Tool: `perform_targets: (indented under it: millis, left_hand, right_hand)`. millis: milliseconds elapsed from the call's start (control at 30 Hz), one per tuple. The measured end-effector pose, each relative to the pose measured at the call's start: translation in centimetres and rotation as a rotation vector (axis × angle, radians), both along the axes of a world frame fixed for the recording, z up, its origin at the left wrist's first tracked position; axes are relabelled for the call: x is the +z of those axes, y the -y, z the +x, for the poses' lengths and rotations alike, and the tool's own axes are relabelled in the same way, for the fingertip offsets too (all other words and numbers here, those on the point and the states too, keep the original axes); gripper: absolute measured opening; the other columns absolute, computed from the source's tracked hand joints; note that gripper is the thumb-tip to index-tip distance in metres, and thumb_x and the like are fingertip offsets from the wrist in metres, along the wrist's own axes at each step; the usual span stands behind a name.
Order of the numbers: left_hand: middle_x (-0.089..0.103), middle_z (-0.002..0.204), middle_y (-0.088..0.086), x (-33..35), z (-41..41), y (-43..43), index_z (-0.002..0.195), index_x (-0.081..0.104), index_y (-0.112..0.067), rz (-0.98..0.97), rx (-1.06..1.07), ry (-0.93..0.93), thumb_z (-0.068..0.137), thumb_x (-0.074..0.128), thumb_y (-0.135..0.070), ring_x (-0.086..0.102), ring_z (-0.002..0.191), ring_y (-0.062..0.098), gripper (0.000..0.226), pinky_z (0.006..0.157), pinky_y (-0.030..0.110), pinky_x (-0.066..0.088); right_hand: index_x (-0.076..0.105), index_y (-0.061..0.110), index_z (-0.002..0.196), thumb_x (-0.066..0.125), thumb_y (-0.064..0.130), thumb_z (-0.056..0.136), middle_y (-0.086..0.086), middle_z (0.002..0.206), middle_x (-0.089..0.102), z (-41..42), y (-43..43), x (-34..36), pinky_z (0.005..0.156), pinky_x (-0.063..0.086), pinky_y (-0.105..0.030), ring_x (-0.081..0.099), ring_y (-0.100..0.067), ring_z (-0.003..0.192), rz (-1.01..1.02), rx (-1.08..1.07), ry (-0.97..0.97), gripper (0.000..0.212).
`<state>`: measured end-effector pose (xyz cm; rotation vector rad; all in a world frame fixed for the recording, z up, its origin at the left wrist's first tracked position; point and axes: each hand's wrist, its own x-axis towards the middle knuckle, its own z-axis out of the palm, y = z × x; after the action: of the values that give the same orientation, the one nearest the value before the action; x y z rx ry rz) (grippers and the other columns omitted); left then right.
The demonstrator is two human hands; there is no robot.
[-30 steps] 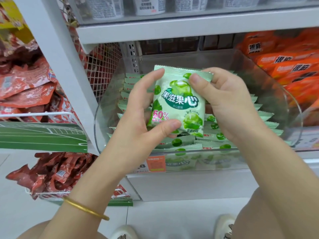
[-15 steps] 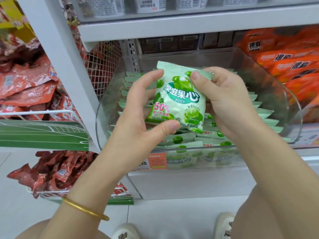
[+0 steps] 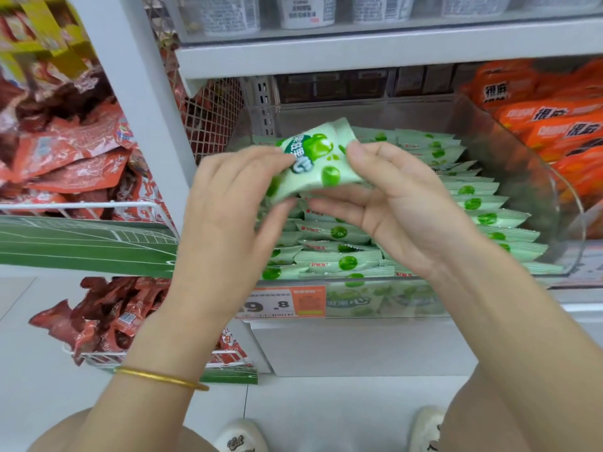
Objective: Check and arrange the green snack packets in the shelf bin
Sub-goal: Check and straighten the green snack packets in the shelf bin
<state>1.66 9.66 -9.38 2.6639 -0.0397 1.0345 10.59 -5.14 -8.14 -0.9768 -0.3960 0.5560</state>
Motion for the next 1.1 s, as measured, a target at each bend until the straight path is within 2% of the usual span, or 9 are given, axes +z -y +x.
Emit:
perform_targets:
  millis: [133,167,267,367,434,500,700,967,1101]
  left_hand:
    - [0.055,0.094,-0.029,0.7,-0.8,0.1,0.116,0.053,-0.036,-0.32,-0.014,0.047,0.092,0.052,-0.016,0.055,0.089,0.003,0.031,0.082,0.01,0.039]
    - [0.058,0.095,-0.028,0.7,-0.8,0.1,0.116,0.054,-0.036,-0.405,-0.043,0.041,0.093,0.051,-0.016,0.057,0.088,-0.001,0.031,0.081,0.014,0.044]
    - [0.065,0.11,-0.01,0.6,-0.8,0.1,0.124,0.052,-0.027,-0.614,-0.146,-0.01,0.092,0.052,-0.017,0.063,0.098,0.005,0.034,0.086,0.031,0.051]
    - [0.072,0.101,-0.005,0.4,-0.8,0.4,0.128,0.043,-0.031,-0.716,-0.215,-0.077,0.089,0.052,-0.02,0.066,0.095,0.006,0.042,0.087,0.033,0.052]
    - [0.073,0.095,-0.011,0.3,-0.8,0.5,0.127,0.038,-0.036,-0.762,-0.253,-0.111,0.086,0.055,-0.022,0.067,0.089,0.004,0.047,0.083,0.028,0.052]
    - [0.073,0.094,-0.013,0.2,-0.8,0.5,0.127,0.036,-0.037,-0.793,-0.283,-0.135,0.081,0.059,-0.022,0.067,0.087,0.003,0.053,0.081,0.026,0.05]
    - [0.072,0.101,-0.008,0.3,-0.9,0.4,0.132,0.032,-0.038,-0.81,-0.3,-0.16,0.077,0.064,-0.02,0.067,0.097,0.013,0.066,0.093,0.045,0.05]
    - [0.071,0.103,-0.009,0.6,-1.2,0.6,0.133,0.03,-0.039,-0.787,-0.3,-0.181,0.077,0.065,-0.018,0.066,0.1,0.011,0.07,0.094,0.047,0.048]
    - [0.07,0.104,-0.011,0.7,-1.3,0.7,0.133,0.029,-0.041,-0.779,-0.312,-0.192,0.077,0.065,-0.017,0.065,0.101,0.01,0.07,0.096,0.048,0.047]
  right_hand:
    - [0.057,0.016,0.092,0.053,0.034,0.093,-0.004,0.109,0.062,0.5,-0.2,-0.4,0.077,0.056,-0.036,0.063,-0.022,0.105,-0.171,-0.192,0.163,0.018]
    - [0.055,0.018,0.1,0.059,0.034,0.089,-0.002,0.11,0.061,0.6,-0.1,-0.4,0.077,0.055,-0.033,0.062,-0.019,0.104,-0.198,-0.216,0.218,0.02]
    - [0.048,0.019,0.121,0.067,0.029,0.076,-0.001,0.102,0.067,0.7,0.0,-0.5,0.071,0.057,-0.031,0.066,-0.014,0.091,-0.209,-0.174,0.284,0.05]
    - [0.058,0.014,0.099,0.065,0.017,0.08,0.003,0.081,0.072,0.4,-0.2,-0.4,0.058,0.055,-0.026,0.067,-0.009,0.071,-0.214,-0.194,0.293,0.021]
    - [0.059,0.012,0.09,0.064,0.012,0.083,0.003,0.073,0.071,0.5,-0.2,-0.5,0.053,0.053,-0.025,0.065,-0.008,0.063,-0.21,-0.237,0.266,0.009]
    - [0.059,0.01,0.09,0.065,0.012,0.082,0.002,0.071,0.071,0.5,-0.1,-0.4,0.051,0.052,-0.024,0.065,-0.009,0.06,-0.204,-0.245,0.253,0.01]
    - [0.059,0.011,0.085,0.065,0.012,0.081,0.001,0.068,0.071,0.4,0.0,-0.4,0.052,0.052,-0.024,0.064,-0.009,0.057,-0.189,-0.247,0.266,0.008]
    - [0.059,0.012,0.085,0.067,0.021,0.07,0.001,0.072,0.072,0.3,0.1,-0.4,0.054,0.054,-0.025,0.065,-0.01,0.06,-0.171,-0.231,0.254,0.019]
    - [0.059,0.013,0.084,0.067,0.02,0.073,0.001,0.072,0.072,0.4,0.1,-0.4,0.054,0.053,-0.024,0.065,-0.009,0.06,-0.172,-0.231,0.239,0.015]
